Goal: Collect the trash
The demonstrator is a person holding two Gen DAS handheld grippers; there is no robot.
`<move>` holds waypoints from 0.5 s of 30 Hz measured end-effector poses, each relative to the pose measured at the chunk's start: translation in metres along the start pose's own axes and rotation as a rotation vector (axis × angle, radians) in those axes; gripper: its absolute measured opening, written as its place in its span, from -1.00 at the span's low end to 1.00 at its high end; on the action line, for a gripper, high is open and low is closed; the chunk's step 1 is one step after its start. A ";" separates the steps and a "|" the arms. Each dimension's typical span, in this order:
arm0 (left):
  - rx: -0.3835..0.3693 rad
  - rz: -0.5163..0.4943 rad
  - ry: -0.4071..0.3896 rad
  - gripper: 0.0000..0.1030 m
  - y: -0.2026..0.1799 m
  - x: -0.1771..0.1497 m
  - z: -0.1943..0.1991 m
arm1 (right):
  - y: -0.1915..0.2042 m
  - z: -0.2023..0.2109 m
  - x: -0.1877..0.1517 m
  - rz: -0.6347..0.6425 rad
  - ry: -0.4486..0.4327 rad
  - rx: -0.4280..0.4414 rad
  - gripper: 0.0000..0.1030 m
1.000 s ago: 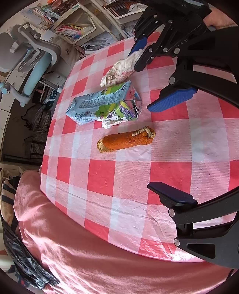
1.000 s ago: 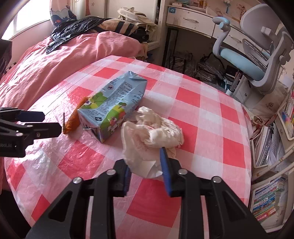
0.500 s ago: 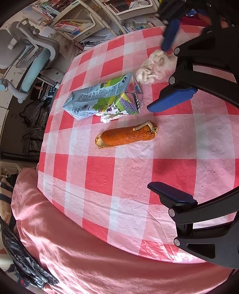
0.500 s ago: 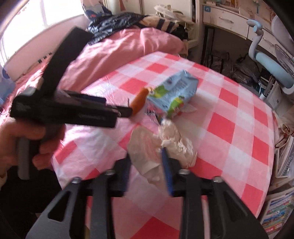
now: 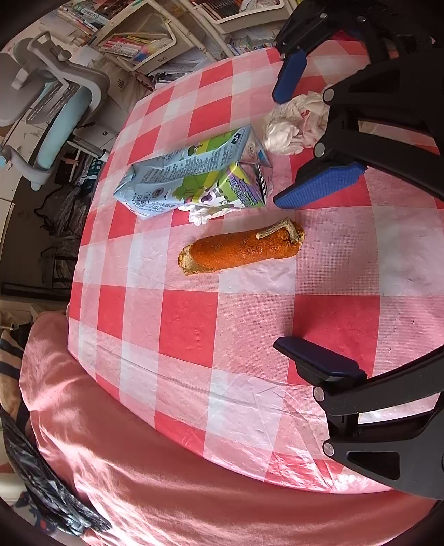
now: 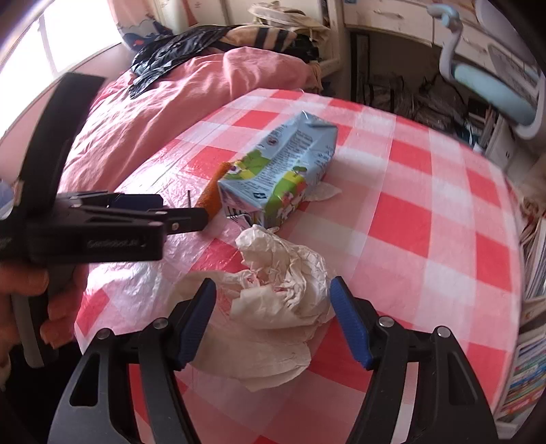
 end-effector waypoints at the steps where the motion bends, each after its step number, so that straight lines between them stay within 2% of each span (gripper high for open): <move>1: -0.005 -0.003 0.002 0.27 0.000 0.000 0.000 | 0.001 -0.001 0.000 0.007 0.002 -0.006 0.22; 2: -0.015 -0.006 0.005 0.10 0.001 -0.001 0.000 | 0.003 -0.002 -0.001 0.015 0.006 -0.013 0.01; 6: -0.045 -0.025 0.016 -0.53 0.002 -0.002 0.002 | 0.005 0.000 -0.002 0.049 0.012 -0.045 -0.16; 8: -0.054 -0.029 0.027 -0.67 0.005 -0.004 0.003 | 0.004 0.005 -0.002 0.047 0.007 -0.051 -0.21; 11: -0.052 -0.030 0.041 -0.68 0.012 -0.006 0.011 | -0.002 0.013 -0.002 0.017 -0.008 -0.048 -0.22; 12: -0.063 -0.038 0.055 -0.68 0.014 -0.007 0.013 | -0.004 0.015 -0.001 0.006 -0.012 -0.039 -0.16; 14: -0.075 -0.085 0.084 -0.68 0.012 -0.011 0.017 | -0.008 0.021 -0.001 -0.017 -0.045 -0.045 0.03; 15: -0.061 -0.109 0.085 -0.64 0.010 -0.013 0.020 | -0.010 0.023 -0.001 -0.030 -0.056 -0.042 0.25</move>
Point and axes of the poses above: each gripper's, at about its wrist camera, not at the fingertips, and z roughly against the way its jaws point, y to its left, x to its top, the point moved 1 cm from there along -z, roughly the way its jaws point
